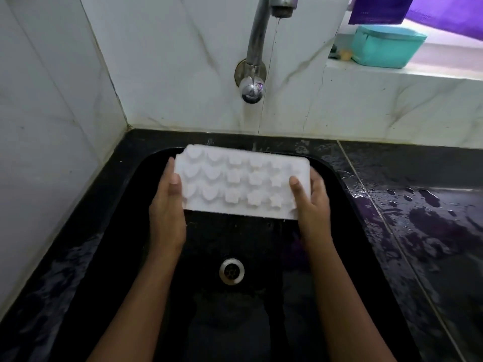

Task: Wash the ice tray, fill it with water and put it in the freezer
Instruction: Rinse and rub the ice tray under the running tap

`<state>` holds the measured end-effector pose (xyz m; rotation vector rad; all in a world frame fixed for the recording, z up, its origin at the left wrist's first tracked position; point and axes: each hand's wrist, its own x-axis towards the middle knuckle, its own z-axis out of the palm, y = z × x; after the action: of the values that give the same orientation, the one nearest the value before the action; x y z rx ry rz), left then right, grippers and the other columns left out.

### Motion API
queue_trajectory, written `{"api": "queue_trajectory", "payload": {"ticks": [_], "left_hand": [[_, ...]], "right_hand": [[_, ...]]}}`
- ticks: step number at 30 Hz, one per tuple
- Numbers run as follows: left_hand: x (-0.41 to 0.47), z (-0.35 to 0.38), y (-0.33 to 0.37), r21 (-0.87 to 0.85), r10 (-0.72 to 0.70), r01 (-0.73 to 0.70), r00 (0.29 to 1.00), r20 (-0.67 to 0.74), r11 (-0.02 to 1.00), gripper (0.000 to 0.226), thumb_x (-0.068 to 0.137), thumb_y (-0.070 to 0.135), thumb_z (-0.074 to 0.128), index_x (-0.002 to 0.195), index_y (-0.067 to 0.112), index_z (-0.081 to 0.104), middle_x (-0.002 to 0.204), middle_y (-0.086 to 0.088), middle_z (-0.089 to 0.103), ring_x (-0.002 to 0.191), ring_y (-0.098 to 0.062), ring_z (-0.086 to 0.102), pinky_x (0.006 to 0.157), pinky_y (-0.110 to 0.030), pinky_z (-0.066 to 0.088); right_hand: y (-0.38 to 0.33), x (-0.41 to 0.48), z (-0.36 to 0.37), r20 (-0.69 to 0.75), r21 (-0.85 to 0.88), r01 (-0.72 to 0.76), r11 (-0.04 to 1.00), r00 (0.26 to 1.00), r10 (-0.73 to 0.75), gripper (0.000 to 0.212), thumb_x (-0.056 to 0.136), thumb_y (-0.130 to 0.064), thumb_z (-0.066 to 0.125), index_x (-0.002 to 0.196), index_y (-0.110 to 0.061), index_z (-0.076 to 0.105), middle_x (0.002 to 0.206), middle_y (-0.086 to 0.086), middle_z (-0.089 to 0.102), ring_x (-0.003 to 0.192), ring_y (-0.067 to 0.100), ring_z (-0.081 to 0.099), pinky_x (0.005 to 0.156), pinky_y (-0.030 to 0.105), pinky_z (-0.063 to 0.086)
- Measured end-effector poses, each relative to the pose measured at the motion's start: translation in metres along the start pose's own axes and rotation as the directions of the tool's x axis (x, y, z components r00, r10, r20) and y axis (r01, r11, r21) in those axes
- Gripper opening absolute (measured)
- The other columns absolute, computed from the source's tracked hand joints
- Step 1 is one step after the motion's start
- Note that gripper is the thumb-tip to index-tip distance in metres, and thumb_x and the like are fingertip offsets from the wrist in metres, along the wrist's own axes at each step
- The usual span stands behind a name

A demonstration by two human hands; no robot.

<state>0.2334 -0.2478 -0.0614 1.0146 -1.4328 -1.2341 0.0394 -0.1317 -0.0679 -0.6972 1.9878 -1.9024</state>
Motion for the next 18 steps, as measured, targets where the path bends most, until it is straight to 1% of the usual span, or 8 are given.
{"api": "queue_trajectory", "payload": {"ticks": [3,6,8,11,13,15,16,18], "left_hand": [[0.005,-0.003,-0.013,0.299,0.029,-0.049,0.997,0.072,0.953,0.054,0.096,0.055,0.042,0.144,0.029,0.043,0.128,0.021,0.052,0.111,0.006,0.052,0.089,-0.006,0.035],[0.009,-0.002,-0.031,0.561,-0.229,0.145,0.97,0.083,0.815,0.046,0.094,0.05,0.051,0.126,0.018,0.06,0.117,-0.005,0.066,0.109,-0.027,0.061,0.087,-0.031,0.044],[0.003,0.001,-0.023,0.475,-0.138,0.114,0.99,0.016,0.873,0.041,0.095,0.044,0.054,0.125,0.017,0.058,0.114,-0.002,0.066,0.104,-0.022,0.061,0.083,-0.029,0.046],[-0.002,0.001,-0.006,0.341,0.106,-0.086,0.993,-0.042,0.936,0.031,0.097,0.039,0.052,0.126,0.03,0.049,0.106,0.019,0.058,0.092,0.004,0.056,0.074,-0.007,0.041],[0.003,0.001,-0.018,0.395,-0.041,0.023,0.999,0.035,0.918,0.035,0.097,0.042,0.052,0.128,0.025,0.052,0.111,0.013,0.061,0.097,-0.005,0.059,0.078,-0.016,0.042],[0.008,-0.001,-0.034,0.544,-0.311,0.209,0.945,0.102,0.812,0.045,0.095,0.046,0.052,0.126,0.013,0.058,0.12,-0.005,0.065,0.106,-0.026,0.061,0.087,-0.03,0.045],[0.006,0.001,-0.036,0.562,-0.346,0.233,0.932,0.103,0.794,0.046,0.095,0.046,0.052,0.124,0.011,0.06,0.12,-0.009,0.065,0.107,-0.03,0.06,0.089,-0.033,0.046],[0.001,0.005,-0.027,0.475,-0.202,0.152,0.978,0.056,0.867,0.043,0.096,0.042,0.052,0.129,0.015,0.055,0.119,-0.002,0.064,0.105,-0.022,0.06,0.085,-0.028,0.043]], "right_hand": [[0.01,0.0,-0.002,0.022,-0.197,0.012,0.98,1.0,-0.008,0.047,0.091,-0.04,0.057,0.135,-0.027,0.046,0.113,-0.018,0.059,0.098,0.0,0.059,0.079,0.013,0.047],[0.03,-0.003,0.003,0.045,-0.519,-0.289,0.805,0.931,0.363,0.05,0.09,-0.048,0.054,0.128,-0.014,0.053,0.119,0.005,0.062,0.106,0.023,0.059,0.083,0.026,0.043],[0.021,-0.005,0.003,-0.001,-0.405,-0.19,0.894,0.978,0.208,0.052,0.089,-0.046,0.057,0.132,-0.017,0.049,0.119,0.005,0.061,0.107,0.022,0.059,0.08,0.025,0.042],[-0.004,-0.009,0.005,-0.069,-0.243,0.131,0.961,0.986,-0.151,0.066,0.087,-0.049,0.058,0.143,-0.026,0.033,0.124,-0.005,0.054,0.106,0.01,0.055,0.084,0.024,0.045],[0.004,-0.009,0.008,-0.03,-0.38,-0.027,0.925,0.999,0.017,0.066,0.088,-0.05,0.056,0.143,-0.022,0.035,0.127,0.0,0.056,0.107,0.017,0.056,0.084,0.026,0.044],[0.02,-0.01,0.006,0.017,-0.594,-0.299,0.747,0.923,0.383,0.058,0.088,-0.05,0.055,0.133,-0.013,0.047,0.124,0.01,0.059,0.11,0.028,0.057,0.084,0.031,0.043],[0.022,-0.01,0.005,-0.001,-0.621,-0.329,0.711,0.908,0.419,0.056,0.088,-0.05,0.055,0.129,-0.012,0.05,0.123,0.012,0.06,0.11,0.03,0.057,0.084,0.032,0.043],[0.013,-0.009,0.004,-0.038,-0.503,-0.195,0.842,0.978,0.204,0.056,0.089,-0.049,0.056,0.133,-0.015,0.046,0.124,0.009,0.06,0.11,0.027,0.057,0.085,0.031,0.043]]}}
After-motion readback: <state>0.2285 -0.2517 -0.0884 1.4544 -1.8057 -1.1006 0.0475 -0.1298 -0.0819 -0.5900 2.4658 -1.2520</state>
